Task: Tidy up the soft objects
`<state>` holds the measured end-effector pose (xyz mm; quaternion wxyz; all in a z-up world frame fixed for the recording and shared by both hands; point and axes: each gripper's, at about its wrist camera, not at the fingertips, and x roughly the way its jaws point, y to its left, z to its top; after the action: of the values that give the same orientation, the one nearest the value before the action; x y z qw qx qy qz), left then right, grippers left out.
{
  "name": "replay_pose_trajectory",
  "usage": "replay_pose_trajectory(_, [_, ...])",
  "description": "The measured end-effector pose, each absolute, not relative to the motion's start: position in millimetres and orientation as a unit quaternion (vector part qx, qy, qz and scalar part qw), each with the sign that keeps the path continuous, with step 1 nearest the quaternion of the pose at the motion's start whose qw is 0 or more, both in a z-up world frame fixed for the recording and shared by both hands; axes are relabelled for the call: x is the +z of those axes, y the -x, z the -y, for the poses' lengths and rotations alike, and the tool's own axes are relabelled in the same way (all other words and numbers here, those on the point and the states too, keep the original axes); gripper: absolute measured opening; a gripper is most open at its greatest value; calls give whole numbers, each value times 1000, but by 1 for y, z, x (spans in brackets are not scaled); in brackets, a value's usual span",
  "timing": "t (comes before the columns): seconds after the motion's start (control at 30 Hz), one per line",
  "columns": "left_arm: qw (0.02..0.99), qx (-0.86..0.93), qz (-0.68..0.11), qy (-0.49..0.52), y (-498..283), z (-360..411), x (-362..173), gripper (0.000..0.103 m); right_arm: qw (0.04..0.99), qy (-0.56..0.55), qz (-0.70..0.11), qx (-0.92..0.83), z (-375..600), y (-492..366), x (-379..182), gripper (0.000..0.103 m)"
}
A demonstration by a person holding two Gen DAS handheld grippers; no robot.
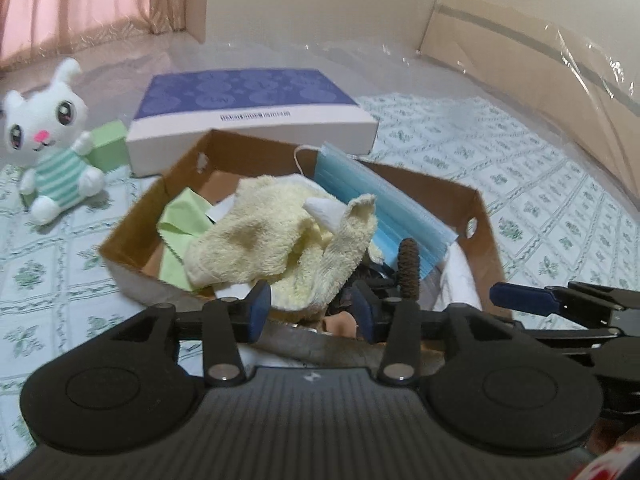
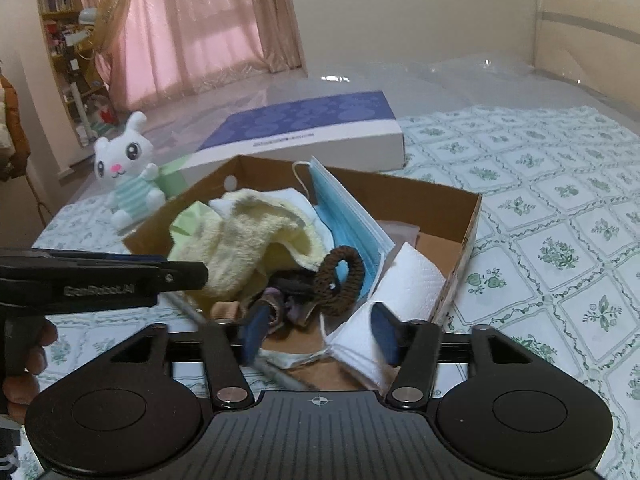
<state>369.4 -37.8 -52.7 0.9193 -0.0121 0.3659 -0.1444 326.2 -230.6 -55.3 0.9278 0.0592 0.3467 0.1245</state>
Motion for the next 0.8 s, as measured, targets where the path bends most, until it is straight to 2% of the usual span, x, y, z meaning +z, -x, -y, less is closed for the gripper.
replay_pose_trajectory(0.23, [930, -128, -345, -1, -318, 24, -26, 63, 932, -57, -332, 135, 224, -293, -34, 68])
replay_pose_trajectory(0.5, [933, -90, -347, 4, -257, 6, -8, 71, 932, -58, -322, 155, 217, -250, -14, 69])
replay_pose_trajectory(0.7, [939, -59, -339, 12, -211, -6, 7, 82, 930, -57, -328, 156, 213, -221, -6, 70])
replay_pose_trajectory(0.8, [941, -44, -336, 8, -187, -10, 14, 83, 928, -60, -332, 159, 213, -207, -4, 70])
